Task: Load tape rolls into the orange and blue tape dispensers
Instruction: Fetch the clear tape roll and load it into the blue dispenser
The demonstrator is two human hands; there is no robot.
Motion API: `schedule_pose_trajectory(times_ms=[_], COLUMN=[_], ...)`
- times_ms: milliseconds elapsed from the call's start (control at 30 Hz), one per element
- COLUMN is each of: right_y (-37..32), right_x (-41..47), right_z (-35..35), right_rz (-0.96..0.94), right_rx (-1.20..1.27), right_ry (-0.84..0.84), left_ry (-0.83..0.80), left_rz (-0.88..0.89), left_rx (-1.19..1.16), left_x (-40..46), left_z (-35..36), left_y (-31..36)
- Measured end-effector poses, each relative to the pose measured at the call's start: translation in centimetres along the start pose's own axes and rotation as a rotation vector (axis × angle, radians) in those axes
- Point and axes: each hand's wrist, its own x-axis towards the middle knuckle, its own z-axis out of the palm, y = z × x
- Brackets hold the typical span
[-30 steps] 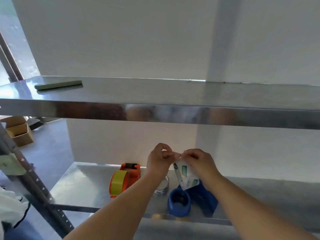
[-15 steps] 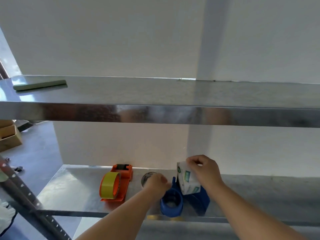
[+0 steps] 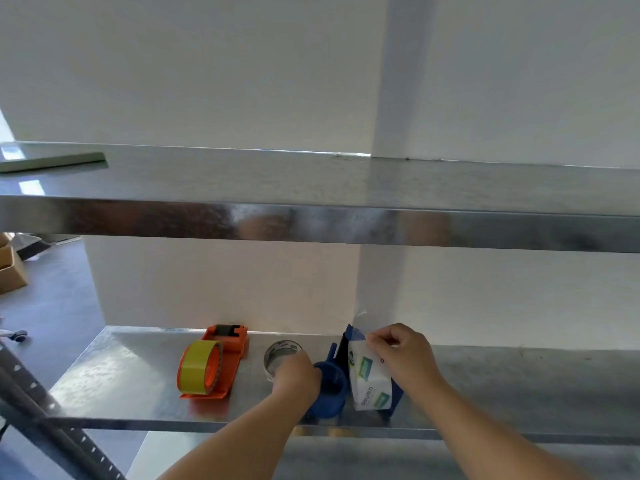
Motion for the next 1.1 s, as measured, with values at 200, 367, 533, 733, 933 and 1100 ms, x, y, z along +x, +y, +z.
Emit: schedule_pose_trajectory(times_ms=[200,367,533,733,933,1100], right_y=[0.1,0.2,-0.3,-2.1,-3.5,-4.4], right_x=[0.3,0.4,0.7,0.3,-0.2,-0.3], right_z=[-0.7,-0.9,-0.8,-0.8,-0.4,-0.1], right_rz=[0.012,0.000,-0.004,-0.098,-0.134,-0.164], right_rx=[0.006,0.024,0.135,0.229,0.325,0.356], right_ry=[0.011,0.018,0.016,0.038,0.078,0.073], left_ry=[-0.320,-0.543,-0.515,-0.364,-0.192,-0.166], left_rz=[-0.359,-0.359,-0.327,-0.224,-0.105,-0.027], left_rx=[-0.731,-1.212,-1.403,-1.360,-1.159,-1.052], left_x=[0.3,-1.2,-2.1,-2.8,-3.2,-3.4], left_z=[-1.4,-2.4,-3.7,-5.1,-5.7,-5.6], left_y=[1.7,2.6,4.5,5.1,5.1,4.8])
